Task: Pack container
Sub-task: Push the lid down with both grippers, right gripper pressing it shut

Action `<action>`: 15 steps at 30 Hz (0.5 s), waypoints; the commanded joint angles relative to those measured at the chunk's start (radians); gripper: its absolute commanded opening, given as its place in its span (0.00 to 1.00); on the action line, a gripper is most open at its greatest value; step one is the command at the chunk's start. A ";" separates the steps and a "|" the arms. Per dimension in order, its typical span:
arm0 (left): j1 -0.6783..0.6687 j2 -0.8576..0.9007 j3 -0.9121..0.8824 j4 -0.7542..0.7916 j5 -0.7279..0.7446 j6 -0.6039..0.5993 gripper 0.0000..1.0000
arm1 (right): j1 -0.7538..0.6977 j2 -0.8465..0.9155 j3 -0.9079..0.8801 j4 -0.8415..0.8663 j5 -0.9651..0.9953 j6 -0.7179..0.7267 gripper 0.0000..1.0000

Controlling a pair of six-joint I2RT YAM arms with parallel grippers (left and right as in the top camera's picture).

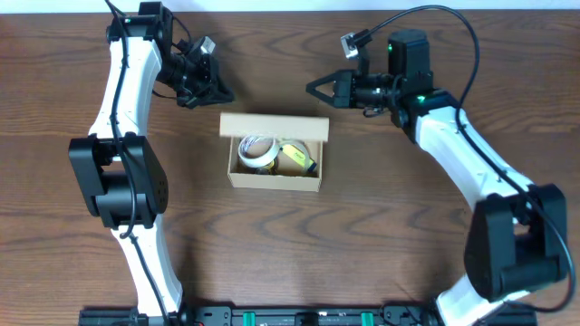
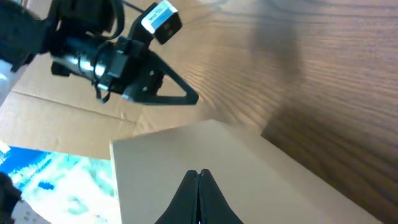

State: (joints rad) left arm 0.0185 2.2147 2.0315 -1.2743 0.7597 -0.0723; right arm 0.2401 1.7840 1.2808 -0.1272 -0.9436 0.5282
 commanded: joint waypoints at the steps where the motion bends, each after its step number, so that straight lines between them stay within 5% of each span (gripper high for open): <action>1: 0.000 -0.006 0.027 -0.013 -0.081 0.024 0.06 | 0.021 -0.043 0.010 -0.074 0.024 -0.108 0.01; 15: 0.000 -0.171 0.028 0.003 -0.323 -0.003 0.06 | 0.261 -0.076 0.010 -0.372 0.351 -0.204 0.01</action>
State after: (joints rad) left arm 0.0185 2.1021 2.0315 -1.2739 0.5014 -0.0711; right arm 0.4721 1.7306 1.2819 -0.4885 -0.6765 0.3534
